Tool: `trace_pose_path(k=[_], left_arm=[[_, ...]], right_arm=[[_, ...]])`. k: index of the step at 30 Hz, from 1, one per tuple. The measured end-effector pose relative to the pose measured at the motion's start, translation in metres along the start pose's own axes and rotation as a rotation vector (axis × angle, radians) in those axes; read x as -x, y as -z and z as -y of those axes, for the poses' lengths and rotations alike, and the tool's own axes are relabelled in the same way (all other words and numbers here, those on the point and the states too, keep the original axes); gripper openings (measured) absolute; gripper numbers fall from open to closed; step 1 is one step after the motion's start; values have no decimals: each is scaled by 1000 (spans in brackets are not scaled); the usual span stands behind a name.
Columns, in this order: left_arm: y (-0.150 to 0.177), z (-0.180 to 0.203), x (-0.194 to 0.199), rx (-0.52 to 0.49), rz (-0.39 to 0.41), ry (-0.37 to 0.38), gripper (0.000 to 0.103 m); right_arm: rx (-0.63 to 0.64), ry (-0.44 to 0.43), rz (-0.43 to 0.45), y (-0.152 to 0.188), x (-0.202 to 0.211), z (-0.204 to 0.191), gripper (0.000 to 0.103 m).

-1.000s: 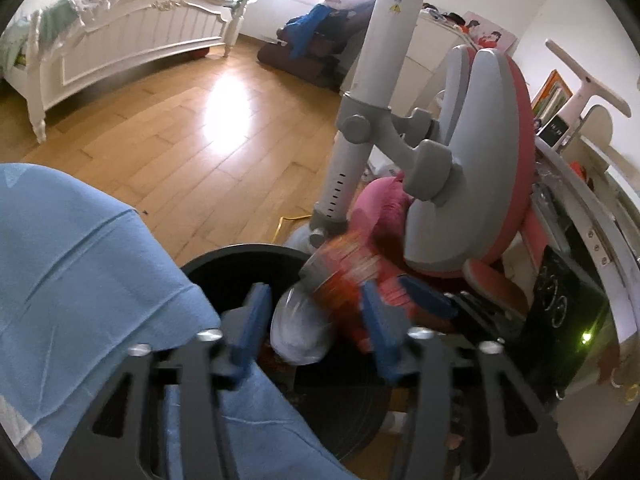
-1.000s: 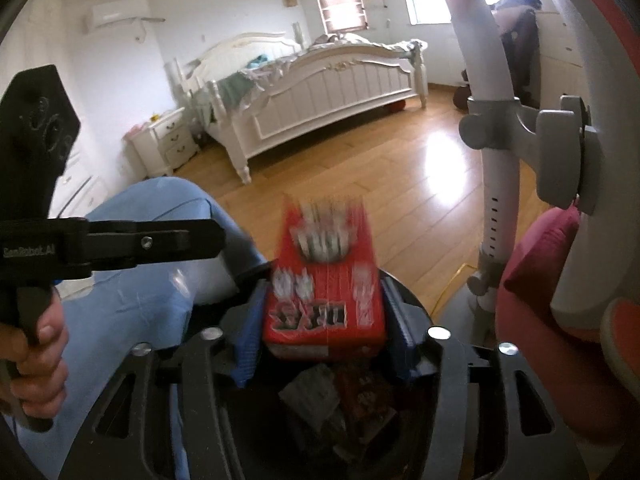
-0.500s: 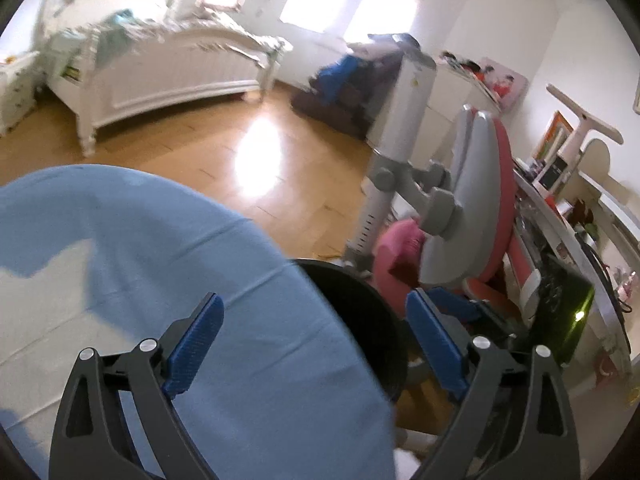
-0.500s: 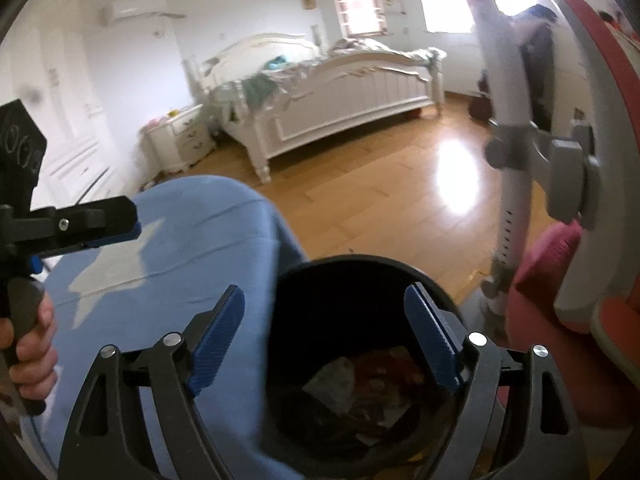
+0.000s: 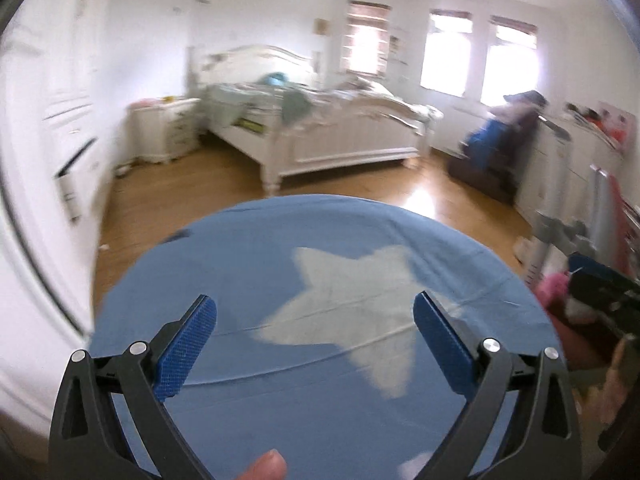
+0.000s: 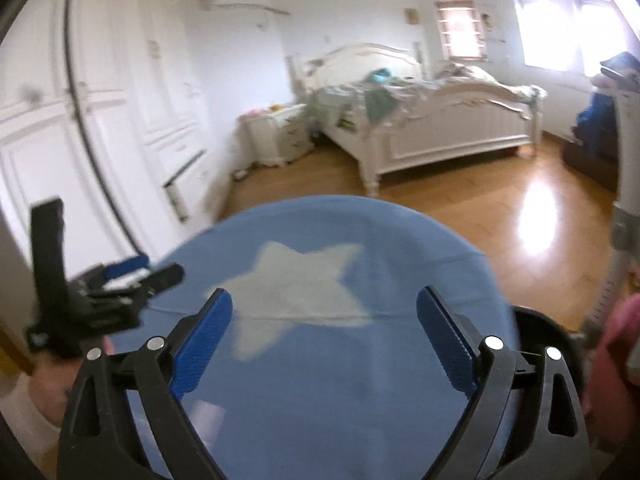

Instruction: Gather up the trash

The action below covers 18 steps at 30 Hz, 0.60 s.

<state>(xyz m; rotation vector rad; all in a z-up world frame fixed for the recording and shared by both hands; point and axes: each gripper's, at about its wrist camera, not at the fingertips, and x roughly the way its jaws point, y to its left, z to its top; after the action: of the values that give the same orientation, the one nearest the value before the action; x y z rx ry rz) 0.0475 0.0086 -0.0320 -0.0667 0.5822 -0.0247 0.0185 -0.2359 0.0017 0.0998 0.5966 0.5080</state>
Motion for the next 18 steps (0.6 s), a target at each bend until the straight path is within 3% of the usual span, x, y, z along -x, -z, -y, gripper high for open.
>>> trace_pose_path(k=[3, 8, 13, 18], left_arm=[[6, -21, 4, 26, 26, -53, 98], [15, -44, 2, 64, 66, -109, 98], [17, -51, 1, 104, 73, -133, 98], [17, -50, 8, 105, 97, -125, 98]], right_arm=[[7, -19, 48, -8, -6, -31, 98], [32, 85, 163, -5, -21, -58, 98], [73, 204, 178, 6, -51, -54, 98], [94, 254, 223, 12, -62, -47, 98]])
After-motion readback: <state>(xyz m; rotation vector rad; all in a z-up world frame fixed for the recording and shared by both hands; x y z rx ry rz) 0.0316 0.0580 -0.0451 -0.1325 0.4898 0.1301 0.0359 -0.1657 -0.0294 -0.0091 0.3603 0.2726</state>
